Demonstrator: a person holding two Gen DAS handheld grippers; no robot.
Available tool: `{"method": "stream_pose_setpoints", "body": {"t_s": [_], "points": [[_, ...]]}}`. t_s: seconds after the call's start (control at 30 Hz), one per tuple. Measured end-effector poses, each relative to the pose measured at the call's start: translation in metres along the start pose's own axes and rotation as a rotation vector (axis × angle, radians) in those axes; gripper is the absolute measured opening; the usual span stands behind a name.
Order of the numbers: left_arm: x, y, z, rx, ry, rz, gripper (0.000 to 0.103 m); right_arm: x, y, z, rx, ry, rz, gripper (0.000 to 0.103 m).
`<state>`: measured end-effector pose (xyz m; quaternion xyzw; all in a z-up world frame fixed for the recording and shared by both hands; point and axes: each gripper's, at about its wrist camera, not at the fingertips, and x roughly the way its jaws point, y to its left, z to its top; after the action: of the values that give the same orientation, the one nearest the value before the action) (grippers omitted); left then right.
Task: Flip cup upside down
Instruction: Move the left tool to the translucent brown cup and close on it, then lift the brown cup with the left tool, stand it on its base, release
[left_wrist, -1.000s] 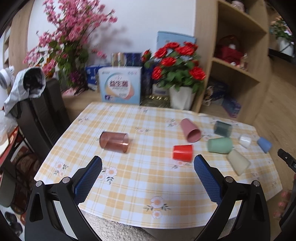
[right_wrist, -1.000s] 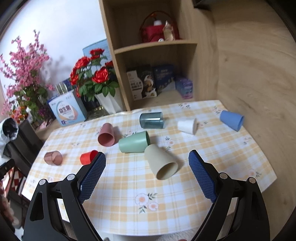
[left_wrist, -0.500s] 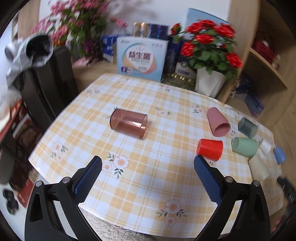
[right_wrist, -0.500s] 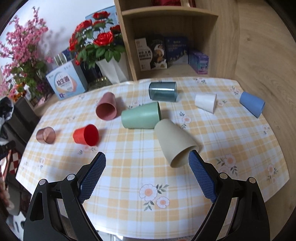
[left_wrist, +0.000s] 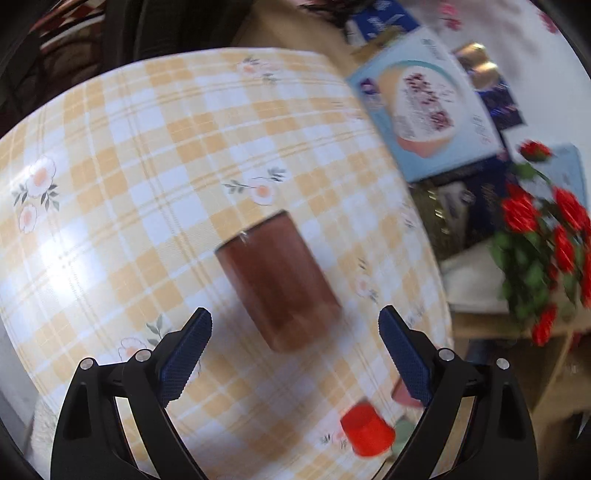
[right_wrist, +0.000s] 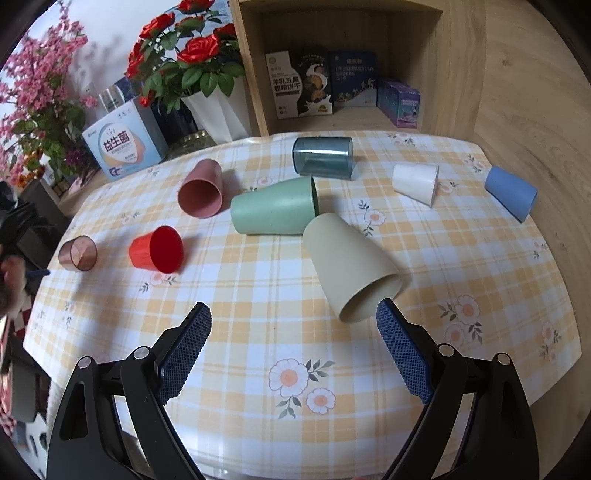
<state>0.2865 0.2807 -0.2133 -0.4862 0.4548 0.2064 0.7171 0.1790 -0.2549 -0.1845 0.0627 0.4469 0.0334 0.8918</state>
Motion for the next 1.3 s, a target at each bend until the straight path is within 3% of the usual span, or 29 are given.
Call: {"method": "stream_pose_setpoints", "body": {"t_s": [0.27, 0.4, 0.53, 0.73, 0.93, 1.3], "points": [[0.035, -0.003, 0.012, -0.077, 0.028, 0.045, 0.088, 0.020, -0.009, 0.000, 0.026, 0.053, -0.006, 0.088], [0.044, -0.008, 0.016, -0.069, 0.008, 0.098, 0.088, 0.027, -0.005, -0.001, 0.012, 0.074, 0.000, 0.088], [0.052, -0.011, 0.016, -0.042, 0.006, 0.131, 0.071, 0.031, -0.007, -0.001, 0.024, 0.085, 0.002, 0.088], [0.048, -0.011, 0.008, 0.013, -0.016, 0.137, 0.069, 0.033, -0.010, -0.002, 0.041, 0.092, -0.002, 0.088], [0.025, -0.015, -0.015, 0.134, -0.016, 0.126, 0.069, 0.028, -0.012, -0.003, 0.049, 0.079, 0.003, 0.088], [-0.021, -0.015, -0.105, 0.362, 0.129, 0.034, 0.069, 0.012, -0.010, -0.010, 0.062, 0.052, 0.036, 0.088]]}}
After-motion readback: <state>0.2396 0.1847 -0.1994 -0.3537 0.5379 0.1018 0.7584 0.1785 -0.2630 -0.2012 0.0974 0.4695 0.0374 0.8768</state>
